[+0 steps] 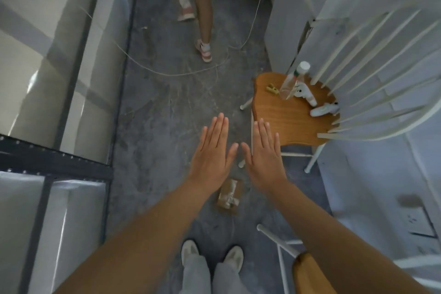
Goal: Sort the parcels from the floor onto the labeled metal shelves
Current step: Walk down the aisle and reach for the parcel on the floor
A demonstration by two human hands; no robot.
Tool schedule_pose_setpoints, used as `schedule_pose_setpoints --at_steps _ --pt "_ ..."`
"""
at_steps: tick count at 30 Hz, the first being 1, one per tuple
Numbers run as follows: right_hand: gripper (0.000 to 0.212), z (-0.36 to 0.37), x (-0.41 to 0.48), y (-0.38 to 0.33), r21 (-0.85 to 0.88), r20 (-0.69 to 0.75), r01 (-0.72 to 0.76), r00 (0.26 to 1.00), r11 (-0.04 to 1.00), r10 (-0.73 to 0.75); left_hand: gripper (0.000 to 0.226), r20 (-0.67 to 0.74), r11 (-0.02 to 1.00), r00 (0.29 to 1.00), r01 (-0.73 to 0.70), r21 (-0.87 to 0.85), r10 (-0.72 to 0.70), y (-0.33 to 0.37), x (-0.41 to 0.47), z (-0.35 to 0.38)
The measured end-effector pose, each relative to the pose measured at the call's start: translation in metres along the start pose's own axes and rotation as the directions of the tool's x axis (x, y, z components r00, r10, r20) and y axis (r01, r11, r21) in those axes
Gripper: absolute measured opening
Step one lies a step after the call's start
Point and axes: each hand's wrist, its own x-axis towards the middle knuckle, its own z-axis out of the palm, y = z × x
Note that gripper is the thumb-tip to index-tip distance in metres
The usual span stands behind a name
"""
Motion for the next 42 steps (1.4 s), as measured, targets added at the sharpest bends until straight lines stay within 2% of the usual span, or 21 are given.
schedule_pose_setpoints --at_steps 2,6,10,16,21,26,29,31,32,34,35,37,38,39,40,42 --pt "0.068 0.027 -0.001 0.010 0.008 0.030 -0.031 0.999 0.999 0.031 0.079 0.019 1.000 1.000 0.012 0.007 -0.012 -0.018 -0.003 0.021" --pt "0.078 0.087 -0.001 0.029 0.006 0.054 -0.063 0.997 0.998 0.063 0.078 0.088 0.998 0.995 0.058 -0.020 -0.056 -0.051 -0.008 0.074" --pt "0.075 0.152 0.002 0.049 -0.001 0.099 -0.101 0.990 0.995 0.101 0.075 0.159 0.995 0.983 0.098 -0.023 -0.093 -0.083 -0.018 0.136" --pt "0.063 0.252 0.010 0.091 0.019 0.180 -0.277 0.946 0.961 0.269 0.075 0.269 0.989 0.952 0.145 0.012 -0.143 -0.141 -0.046 0.242" --pt "0.063 0.339 0.012 0.130 0.072 0.259 -0.379 0.900 0.922 0.350 0.079 0.353 0.972 0.907 0.229 0.047 -0.231 -0.187 -0.073 0.323" --pt "0.059 0.417 0.012 0.164 0.174 0.330 -0.508 0.837 0.843 0.436 0.062 0.478 0.940 0.821 0.340 0.031 -0.313 -0.213 -0.082 0.400" --pt "0.056 0.455 0.012 0.182 0.199 0.397 -0.560 0.796 0.804 0.457 0.060 0.506 0.886 0.772 0.462 -0.032 -0.384 -0.223 -0.083 0.444" --pt "0.053 0.478 0.010 0.190 0.221 0.402 -0.578 0.788 0.785 0.467 0.057 0.521 0.792 0.735 0.587 -0.167 -0.434 -0.223 -0.080 0.464" --pt "0.053 0.486 0.010 0.191 0.249 0.409 -0.608 0.772 0.754 0.487 0.056 0.569 0.685 0.681 0.681 -0.260 -0.461 -0.221 -0.078 0.473" --pt "0.053 0.496 0.013 0.188 0.346 0.448 -0.680 0.725 0.646 0.523 0.062 0.700 0.353 0.517 0.854 -0.382 -0.493 -0.216 -0.072 0.487" --pt "0.053 0.499 0.016 0.184 0.405 0.457 -0.702 0.710 0.586 0.535 0.072 0.736 0.221 0.453 0.891 -0.397 -0.503 -0.215 -0.070 0.495" --pt "0.056 0.500 0.023 0.174 0.544 0.529 -0.778 0.608 0.314 0.592 0.096 0.748 0.040 0.384 0.900 -0.434 -0.541 -0.223 -0.074 0.520" --pt "0.059 0.500 0.025 0.170 0.578 0.585 -0.805 0.524 0.134 0.619 0.100 0.771 -0.040 0.352 0.898 -0.438 -0.530 -0.226 -0.076 0.529" --pt "0.062 0.500 0.027 0.167 0.588 0.626 -0.809 0.461 0.007 0.629 0.092 0.799 -0.106 0.330 0.894 -0.435 -0.502 -0.223 -0.075 0.524" --pt "0.064 0.499 0.028 0.164 0.583 0.645 -0.811 0.424 -0.050 0.636 0.077 0.811 -0.144 0.327 0.885 -0.443 -0.485 -0.217 -0.074 0.514" --pt "0.065 0.495 0.025 0.160 0.567 0.651 -0.821 0.393 -0.072 0.649 0.062 0.829 -0.196 0.322 0.873 -0.447 -0.456 -0.208 -0.071 0.504"
